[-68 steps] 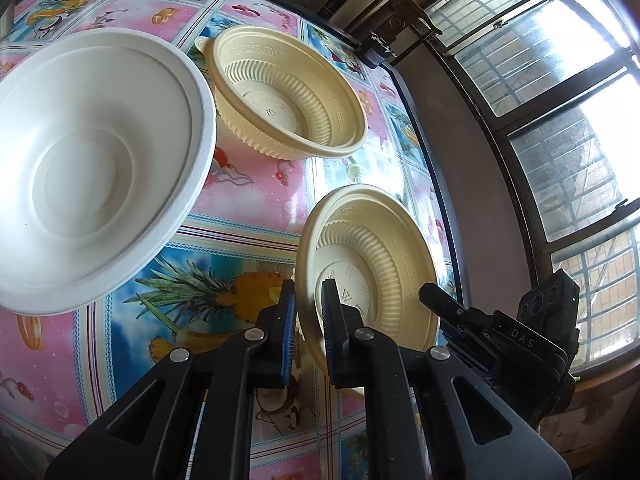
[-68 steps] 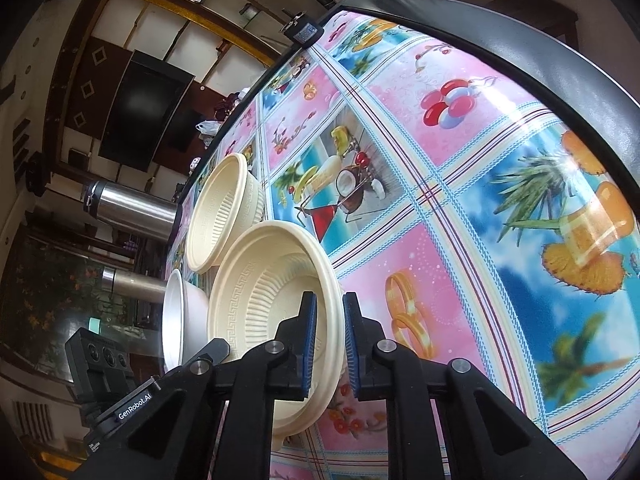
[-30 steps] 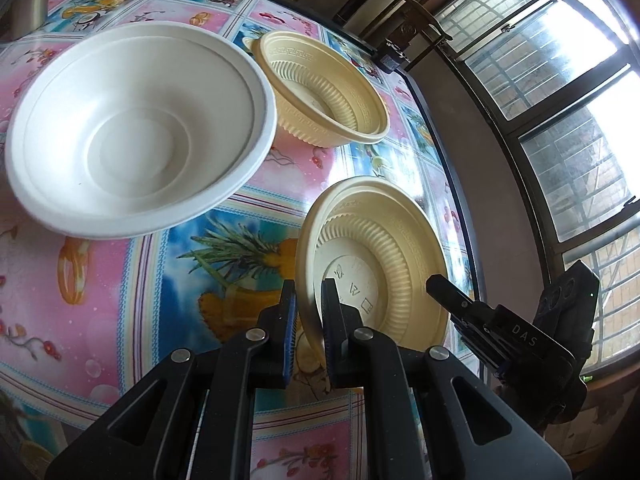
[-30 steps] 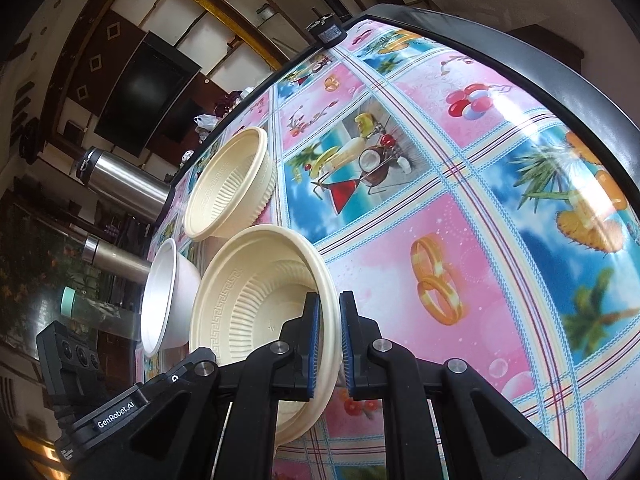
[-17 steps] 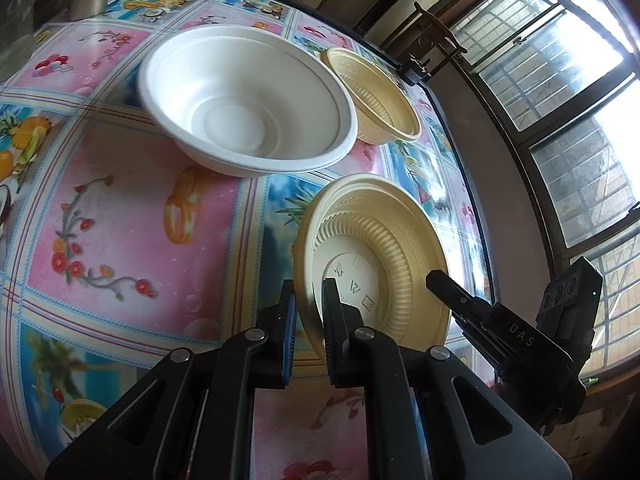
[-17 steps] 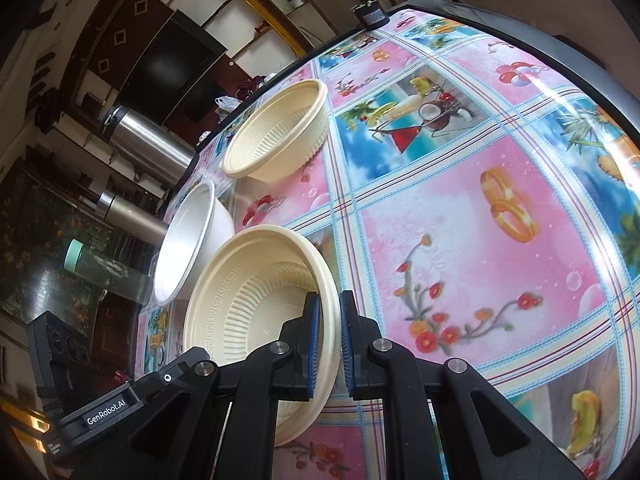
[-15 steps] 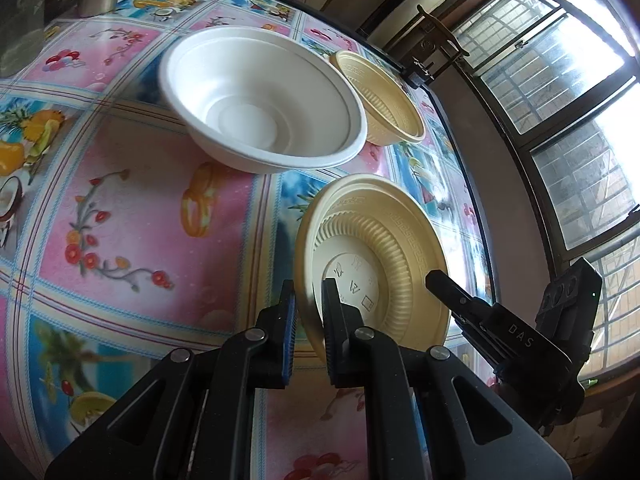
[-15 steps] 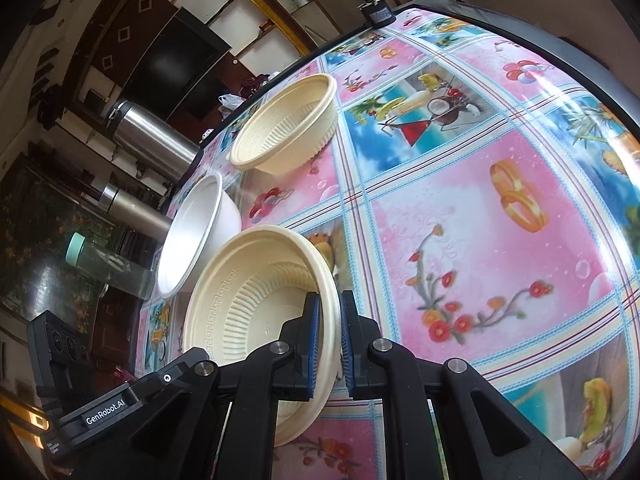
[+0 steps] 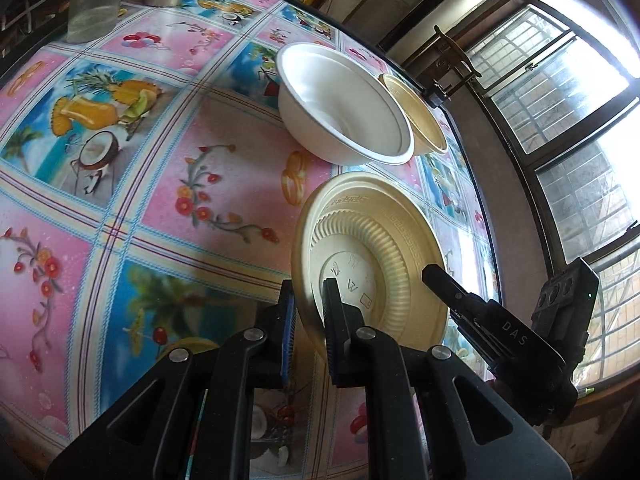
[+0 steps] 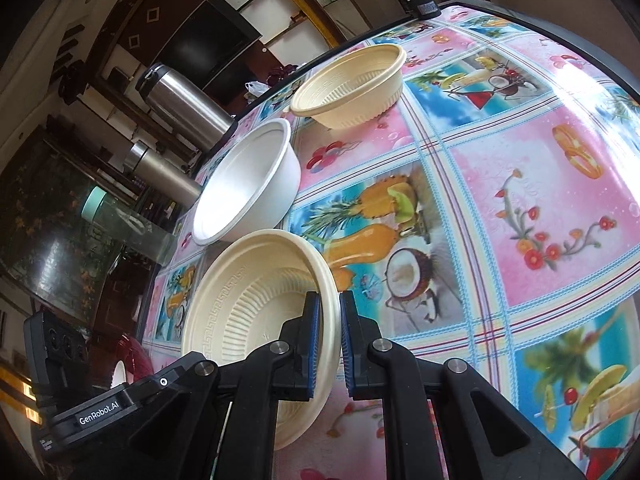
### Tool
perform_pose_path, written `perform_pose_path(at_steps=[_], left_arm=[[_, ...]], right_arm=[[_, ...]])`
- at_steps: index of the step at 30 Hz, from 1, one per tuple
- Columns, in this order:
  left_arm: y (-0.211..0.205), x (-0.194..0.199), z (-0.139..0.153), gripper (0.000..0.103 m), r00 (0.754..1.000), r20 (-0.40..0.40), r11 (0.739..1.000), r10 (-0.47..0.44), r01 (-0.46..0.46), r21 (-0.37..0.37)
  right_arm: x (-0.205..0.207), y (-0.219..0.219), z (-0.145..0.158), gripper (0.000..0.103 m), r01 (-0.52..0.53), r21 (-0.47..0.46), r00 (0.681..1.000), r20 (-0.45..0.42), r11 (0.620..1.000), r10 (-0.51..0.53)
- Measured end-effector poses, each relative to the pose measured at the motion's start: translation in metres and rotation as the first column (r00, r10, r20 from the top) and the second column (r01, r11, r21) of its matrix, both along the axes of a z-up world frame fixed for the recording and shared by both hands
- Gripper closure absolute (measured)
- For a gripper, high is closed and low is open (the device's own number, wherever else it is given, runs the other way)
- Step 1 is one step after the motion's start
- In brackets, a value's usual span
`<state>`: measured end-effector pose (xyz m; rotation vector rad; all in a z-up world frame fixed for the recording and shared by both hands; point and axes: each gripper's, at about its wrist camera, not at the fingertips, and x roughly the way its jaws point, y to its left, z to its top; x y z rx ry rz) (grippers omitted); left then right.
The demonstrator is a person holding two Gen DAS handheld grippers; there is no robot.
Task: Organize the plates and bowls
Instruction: 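Lift the beige plate with both grippers and carry it toward the red plate stack, then lower the beige plate with both grippers onto the white plate on the red stack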
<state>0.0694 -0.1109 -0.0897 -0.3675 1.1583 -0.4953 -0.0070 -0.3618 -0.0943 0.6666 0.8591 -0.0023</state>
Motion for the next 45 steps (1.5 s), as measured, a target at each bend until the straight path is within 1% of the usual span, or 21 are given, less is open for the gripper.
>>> perform_pose_path(at_steps=[4,11,16,19,25,32,35,41,45], left_arm=[[0.015,-0.006,0.0,0.092,1.0,-0.005,1.0,0.013,-0.013,-0.011],[0.038,-0.014,-0.001,0.092,0.999,-0.016,0.999,0.032,-0.032,-0.012],[0.055,-0.02,-0.001,0.092,0.999,-0.016,0.999,0.045,-0.045,-0.019],[0.067,-0.025,0.007,0.092,0.998,0.001,0.998,0.059,-0.059,-0.031],[0.093,-0.039,0.034,0.092,0.993,0.084,0.996,0.086,-0.082,-0.046],[0.139,-0.058,0.061,0.092,0.972,0.181,0.988,0.152,-0.147,-0.04],[0.161,-0.064,0.068,0.092,0.96,0.202,0.981,0.191,-0.189,-0.03],[0.213,-0.076,0.075,0.092,0.929,0.232,0.956,0.289,-0.292,-0.024],[0.24,-0.082,0.075,0.091,0.906,0.25,0.936,0.341,-0.353,0.0]], right_arm=[[0.001,0.017,-0.003,0.093,-0.024,-0.005,1.0,-0.011,1.0,0.024],[-0.007,0.039,0.0,0.093,-0.038,0.02,0.999,0.013,0.999,0.038],[-0.009,0.058,0.008,0.094,-0.058,-0.016,0.998,0.031,0.998,0.059],[-0.01,0.069,0.015,0.094,-0.076,-0.025,0.996,0.045,0.997,0.077],[-0.011,0.096,0.035,0.094,-0.126,-0.021,0.989,0.082,0.992,0.127],[-0.006,0.145,0.066,0.094,-0.215,-0.05,0.966,0.135,0.975,0.22],[-0.001,0.172,0.075,0.094,-0.261,-0.061,0.952,0.148,0.963,0.267],[0.013,0.23,0.085,0.094,-0.361,-0.073,0.916,0.156,0.93,0.369],[0.022,0.266,0.081,0.094,-0.417,-0.077,0.894,0.146,0.905,0.424]])
